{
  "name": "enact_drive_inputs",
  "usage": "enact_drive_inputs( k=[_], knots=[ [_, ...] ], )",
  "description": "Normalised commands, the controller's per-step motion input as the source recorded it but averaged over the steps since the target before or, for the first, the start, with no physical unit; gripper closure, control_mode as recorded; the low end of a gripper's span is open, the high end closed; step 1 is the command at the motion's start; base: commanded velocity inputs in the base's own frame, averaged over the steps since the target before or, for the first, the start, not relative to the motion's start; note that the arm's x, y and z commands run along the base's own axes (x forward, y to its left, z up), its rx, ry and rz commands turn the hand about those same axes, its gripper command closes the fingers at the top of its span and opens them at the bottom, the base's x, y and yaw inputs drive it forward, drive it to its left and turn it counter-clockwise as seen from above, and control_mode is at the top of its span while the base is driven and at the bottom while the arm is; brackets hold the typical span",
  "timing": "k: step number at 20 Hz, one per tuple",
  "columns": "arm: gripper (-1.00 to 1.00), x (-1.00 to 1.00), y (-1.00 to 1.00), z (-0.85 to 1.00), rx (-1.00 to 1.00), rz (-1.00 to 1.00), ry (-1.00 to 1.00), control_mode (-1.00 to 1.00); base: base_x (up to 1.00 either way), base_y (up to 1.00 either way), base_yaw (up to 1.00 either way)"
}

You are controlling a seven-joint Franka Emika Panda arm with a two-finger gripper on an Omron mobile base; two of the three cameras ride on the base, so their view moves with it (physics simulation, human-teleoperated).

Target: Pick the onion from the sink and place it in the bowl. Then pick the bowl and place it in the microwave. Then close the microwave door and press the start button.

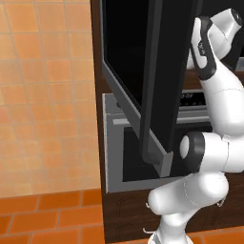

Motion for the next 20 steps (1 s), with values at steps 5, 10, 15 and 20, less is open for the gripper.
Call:
enact_drive_inputs(
  k=[5,10,15,20],
  knots=[
    [1.0,0.46,0.01,-0.16,0.0,0.01,0.07,-1.0,0.0,0.0,0.0],
    [1.0,0.45,0.03,-0.17,0.0,0.01,0.06,-1.0,0.0,0.0,0.0],
    [-1.0,0.19,0.02,-0.15,0.0,0.01,0.01,-1.0,0.0,0.0,0.0],
    [-1.0,-0.14,0.0,-0.19,0.0,0.07,-0.13,-1.0,0.0,0.0,0.0]
  ],
)
